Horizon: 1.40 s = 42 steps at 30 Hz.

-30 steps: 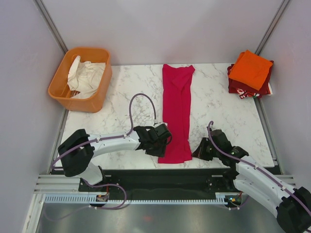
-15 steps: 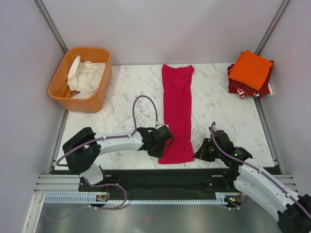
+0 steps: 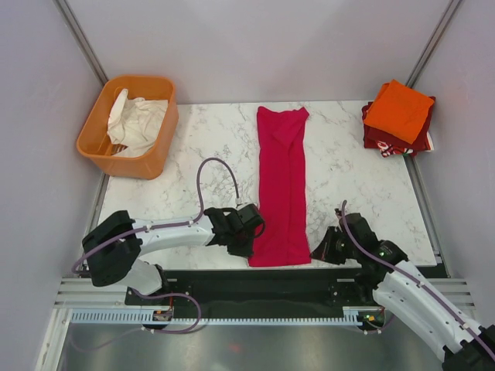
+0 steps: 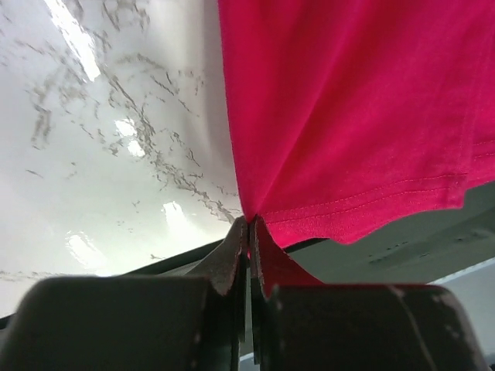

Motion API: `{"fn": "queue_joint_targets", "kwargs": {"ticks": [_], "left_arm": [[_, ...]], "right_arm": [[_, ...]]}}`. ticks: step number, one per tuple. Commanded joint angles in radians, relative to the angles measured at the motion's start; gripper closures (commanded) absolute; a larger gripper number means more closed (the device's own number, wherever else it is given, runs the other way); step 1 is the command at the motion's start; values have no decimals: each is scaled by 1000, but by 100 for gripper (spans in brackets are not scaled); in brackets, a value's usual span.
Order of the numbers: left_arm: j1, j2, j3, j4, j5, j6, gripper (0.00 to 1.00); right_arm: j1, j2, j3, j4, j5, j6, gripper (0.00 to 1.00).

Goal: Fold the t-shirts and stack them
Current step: Fold the tshirt

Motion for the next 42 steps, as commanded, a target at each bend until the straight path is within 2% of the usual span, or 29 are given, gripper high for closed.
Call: {"fn": "queue_joint_targets", "kwargs": {"ticks": [1,4,8,11,17,21,26,31,42], "left_arm": [[-9,28,-32,25,75,-78,98],[-25,15,-46,32,108,-91,98],[-31,-97,-46,23,163,-111,98],[-31,-156,13,-54,158,-114,98],[-9,-139,268,-243,59,-46,98],[104,-114,325,-273,79,16,98],[260,-38,447,-283,134,142,96],[340,103,593,-298,207,246,94],[463,456,923,-356,267,354,93]], "right_arm": [[1,0,-27,-30,-46,5,100],[2,-23,2,-89,-48,-12,100],[1,-45,109,-165,-45,-29,100],[1,0,230,-192,-14,-49,100],[2,145,446,-192,116,-108,100],[1,244,532,-147,168,-150,100],[-1,386,651,-111,260,-220,100],[-18,498,753,-71,363,-277,100],[-188,779,875,68,297,-372,100]]}}
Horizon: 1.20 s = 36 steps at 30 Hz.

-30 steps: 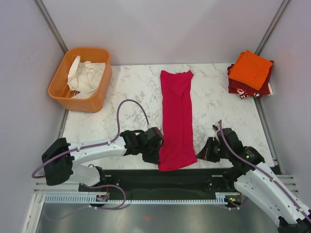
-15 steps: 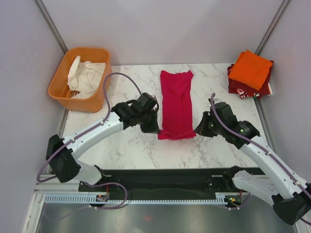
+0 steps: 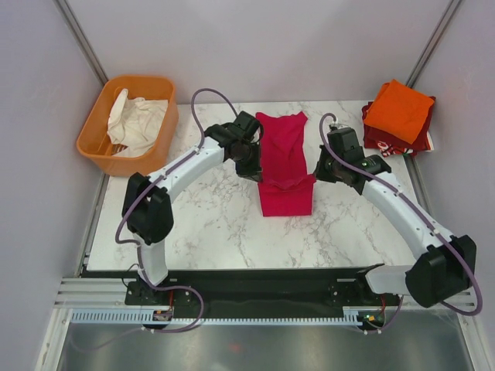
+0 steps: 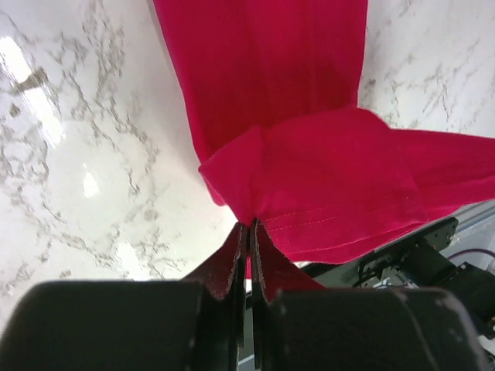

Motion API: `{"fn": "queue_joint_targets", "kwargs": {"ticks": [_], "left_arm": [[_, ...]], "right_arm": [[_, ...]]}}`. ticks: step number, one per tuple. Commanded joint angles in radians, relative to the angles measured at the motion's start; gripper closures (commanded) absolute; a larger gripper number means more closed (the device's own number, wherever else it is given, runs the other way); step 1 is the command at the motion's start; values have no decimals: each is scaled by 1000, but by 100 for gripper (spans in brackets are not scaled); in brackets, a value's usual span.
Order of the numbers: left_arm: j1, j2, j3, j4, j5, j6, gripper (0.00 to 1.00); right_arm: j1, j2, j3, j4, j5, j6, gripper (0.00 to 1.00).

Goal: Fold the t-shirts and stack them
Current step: Fold the tshirt

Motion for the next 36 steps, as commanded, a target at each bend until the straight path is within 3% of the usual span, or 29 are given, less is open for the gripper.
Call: {"fn": "queue_joint_targets", "kwargs": {"ticks": [1,14,19,22,23,24,25,27,29,32,35,36], "left_arm": [[38,76,119,-43,52,87,93],[141,391,424,-118,111,122,92],[181,507,580,-124,186,130,85],[205,581,689,-131,189,140,80],[222,599,716,-134,192,142,77],[234,618,740,-135,201,136,68],[245,622,777,-135,206,133,63],[276,607,806,-134,224,137,41],[297,575,805,-134,209,154,39],[305,463,724,-135,151,179,39],[291,325,545,-132,102,182,41],[282,295,488,-131,82,183,42]], "right_arm": [[-54,59,74,81,-19,-53,100],[-121,421,186,200,-106,-78,100],[-144,557,293,196,-94,-56,100],[-163,626,376,186,-45,-42,84],[-173,645,404,165,-14,-39,57],[-178,662,460,155,-3,-38,43],[-183,695,496,141,6,-41,38],[-190,719,603,65,62,-44,31],[-195,714,657,28,89,-59,24],[-195,647,646,11,116,-74,23],[-195,521,503,49,42,-71,23],[-195,484,384,72,-1,-67,23]]}}
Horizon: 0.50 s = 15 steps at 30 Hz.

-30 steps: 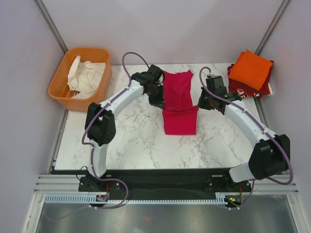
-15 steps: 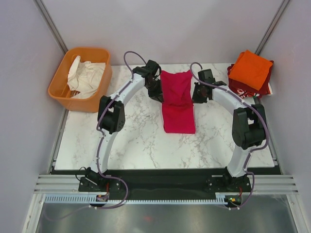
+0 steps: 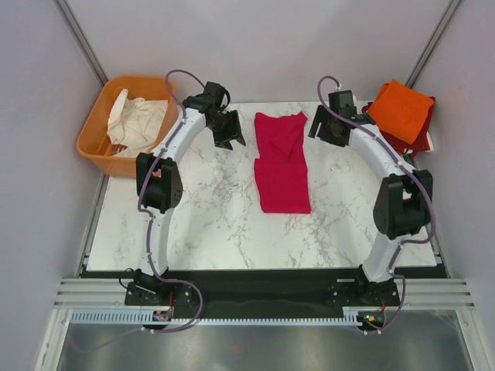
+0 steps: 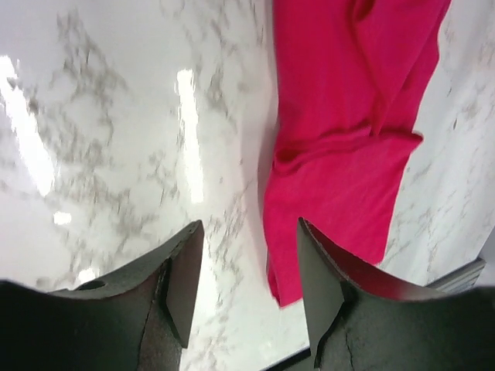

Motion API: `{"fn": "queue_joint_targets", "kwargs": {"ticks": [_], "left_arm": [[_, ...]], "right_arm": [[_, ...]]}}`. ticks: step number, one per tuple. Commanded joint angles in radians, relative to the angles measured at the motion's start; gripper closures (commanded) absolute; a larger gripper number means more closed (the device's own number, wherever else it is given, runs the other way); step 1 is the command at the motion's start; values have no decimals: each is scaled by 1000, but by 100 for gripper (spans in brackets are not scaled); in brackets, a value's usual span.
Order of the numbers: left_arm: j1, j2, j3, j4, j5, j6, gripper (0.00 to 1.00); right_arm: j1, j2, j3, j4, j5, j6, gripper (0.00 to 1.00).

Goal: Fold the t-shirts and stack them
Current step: Fold the tshirt

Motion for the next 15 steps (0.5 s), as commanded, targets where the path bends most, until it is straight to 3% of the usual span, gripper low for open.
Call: {"fn": "queue_joint_targets", "kwargs": {"ticks": [1,4,7,11,15], "left_arm": [[-51,-206,-214,1,-57,55,42],[-123,-335,-470,72,-103,44,42],[-183,-440,-675,207,-40,-9,42],[-266,-506,-818,322,-19,-66,41],[-315,-482,-856,322,-19,-66,41]], "right_arm": [[3,-203,-205,32,-121,-2,23],[3,-311,-440,101,-242,28,23],[5,-389,-612,176,-367,42,23],[5,-460,-774,215,-442,28,23],[5,-472,-857,262,-493,31,22]]}}
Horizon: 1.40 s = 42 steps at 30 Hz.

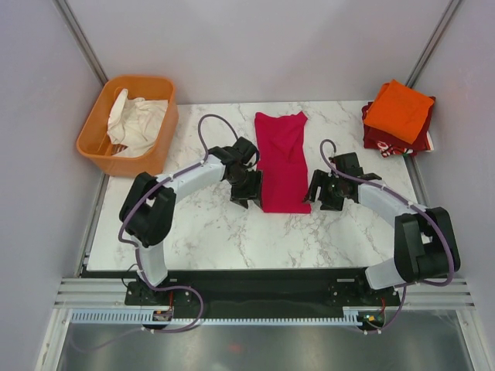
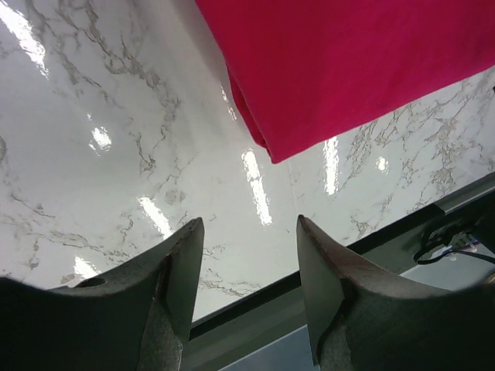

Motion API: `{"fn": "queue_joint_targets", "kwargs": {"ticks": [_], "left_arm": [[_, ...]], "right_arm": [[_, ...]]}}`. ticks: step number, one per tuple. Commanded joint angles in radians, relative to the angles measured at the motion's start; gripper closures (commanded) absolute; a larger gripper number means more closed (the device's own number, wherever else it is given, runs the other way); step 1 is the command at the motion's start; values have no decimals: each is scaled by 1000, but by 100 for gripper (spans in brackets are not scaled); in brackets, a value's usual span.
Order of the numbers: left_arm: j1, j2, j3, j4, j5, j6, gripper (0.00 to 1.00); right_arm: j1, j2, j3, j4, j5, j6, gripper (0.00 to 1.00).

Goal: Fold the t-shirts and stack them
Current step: Fold the tshirt

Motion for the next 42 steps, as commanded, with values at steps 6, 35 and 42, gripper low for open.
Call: {"fn": "queue_joint_targets", "kwargs": {"ticks": [6,35,42], "left_arm": [[-51,32,-20,86,13,-34,41],[-45,39,-19,361,-49,-95,40],[-43,-35,-28,367,-87,-89,37]], "right_arm": [[-1,-7,-87,162,-111,10,22],[-1,79,-103,192,-130,-29,24],[-1,87,-103,195,-133,-33,24]]}}
